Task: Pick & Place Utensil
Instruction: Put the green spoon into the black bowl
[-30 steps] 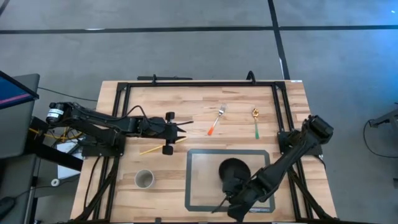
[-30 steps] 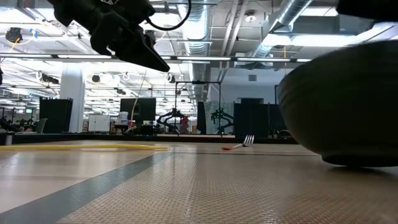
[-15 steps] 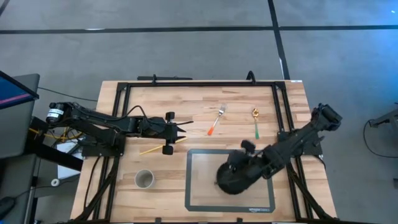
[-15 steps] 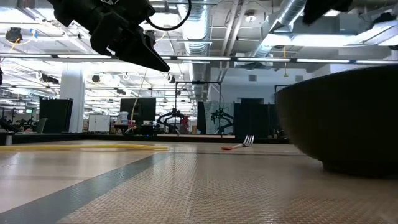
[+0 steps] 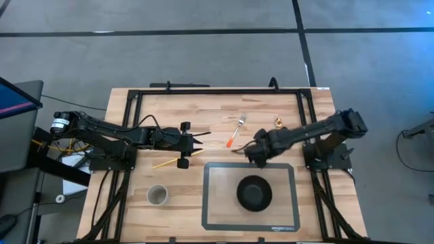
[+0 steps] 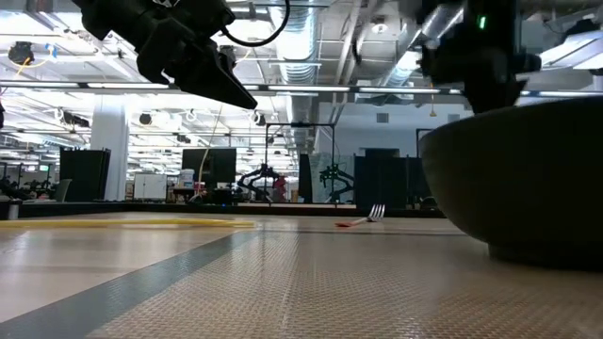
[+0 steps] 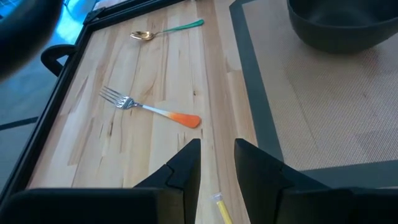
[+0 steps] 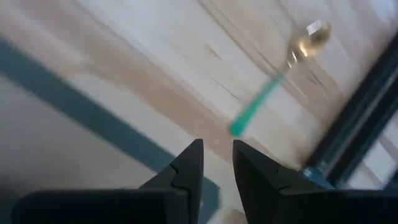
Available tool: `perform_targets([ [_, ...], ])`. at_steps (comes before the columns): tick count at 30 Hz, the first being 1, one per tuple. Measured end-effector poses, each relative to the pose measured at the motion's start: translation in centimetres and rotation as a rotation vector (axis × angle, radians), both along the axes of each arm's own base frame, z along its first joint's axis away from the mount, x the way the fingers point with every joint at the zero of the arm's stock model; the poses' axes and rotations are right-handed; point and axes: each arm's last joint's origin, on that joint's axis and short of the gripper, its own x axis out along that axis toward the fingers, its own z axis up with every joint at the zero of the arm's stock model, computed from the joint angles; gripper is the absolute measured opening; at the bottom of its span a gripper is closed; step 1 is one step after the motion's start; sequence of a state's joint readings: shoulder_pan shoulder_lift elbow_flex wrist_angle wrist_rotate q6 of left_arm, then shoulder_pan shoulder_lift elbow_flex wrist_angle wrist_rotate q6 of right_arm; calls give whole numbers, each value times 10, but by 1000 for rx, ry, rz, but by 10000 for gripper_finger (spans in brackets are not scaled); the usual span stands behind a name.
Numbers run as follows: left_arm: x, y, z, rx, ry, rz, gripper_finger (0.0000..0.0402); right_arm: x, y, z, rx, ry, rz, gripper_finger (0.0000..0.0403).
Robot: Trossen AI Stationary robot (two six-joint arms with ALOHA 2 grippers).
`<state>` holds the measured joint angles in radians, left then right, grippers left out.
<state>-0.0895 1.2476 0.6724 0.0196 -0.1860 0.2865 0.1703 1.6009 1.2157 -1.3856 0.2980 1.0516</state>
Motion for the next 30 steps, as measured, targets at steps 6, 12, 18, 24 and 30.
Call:
perform_targets([
  [6,0,0,0,-2,0,1,99,-25,-32,-2,51,232,-93,79],
  [12,0,0,0,-2,0,1,99,-44,-51,5,15,35,-93,79],
  [18,0,0,0,-3,0,1,99,-77,-74,-35,21,-189,-236,79],
  [24,0,0,0,-3,0,1,99,-87,-88,-71,22,-378,-352,79],
  [30,0,0,0,-3,0,1,99,-93,-95,-92,17,-311,-409,79],
])
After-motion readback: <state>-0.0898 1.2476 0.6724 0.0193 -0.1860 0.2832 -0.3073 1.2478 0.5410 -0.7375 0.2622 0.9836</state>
